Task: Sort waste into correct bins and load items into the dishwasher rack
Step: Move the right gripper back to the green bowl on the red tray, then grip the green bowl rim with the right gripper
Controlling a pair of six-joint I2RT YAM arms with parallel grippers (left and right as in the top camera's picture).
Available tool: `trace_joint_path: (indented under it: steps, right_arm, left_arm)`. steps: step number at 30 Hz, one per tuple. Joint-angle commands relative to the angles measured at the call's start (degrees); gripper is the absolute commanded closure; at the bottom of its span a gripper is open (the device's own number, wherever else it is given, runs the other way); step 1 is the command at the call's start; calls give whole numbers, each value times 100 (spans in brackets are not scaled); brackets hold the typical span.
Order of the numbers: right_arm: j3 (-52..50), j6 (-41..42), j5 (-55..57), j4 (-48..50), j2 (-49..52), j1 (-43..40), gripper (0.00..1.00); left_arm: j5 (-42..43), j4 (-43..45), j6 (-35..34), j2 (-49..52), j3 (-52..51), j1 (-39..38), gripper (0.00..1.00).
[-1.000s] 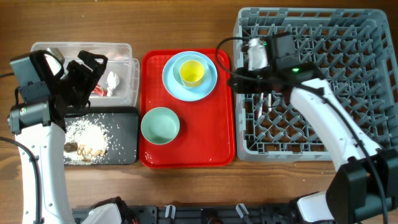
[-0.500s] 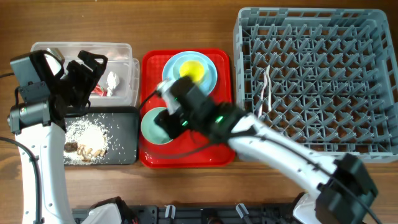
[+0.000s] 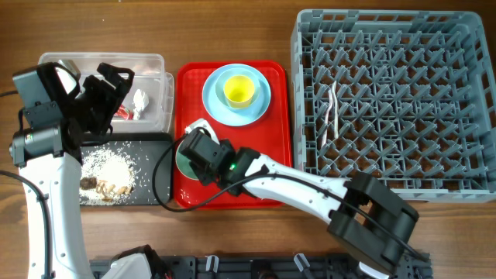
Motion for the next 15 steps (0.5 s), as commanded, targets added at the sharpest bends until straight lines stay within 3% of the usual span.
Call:
trace_joint_path:
  steps: [1, 15]
  right_arm:
    - [-28, -76, 356, -170, 96, -192, 92]
    - [-11, -79, 1261, -1126, 0, -798, 92]
  left_arm:
    - [68, 15, 28, -9, 48, 33, 0]
    - [68, 15, 28, -9, 48, 33, 0]
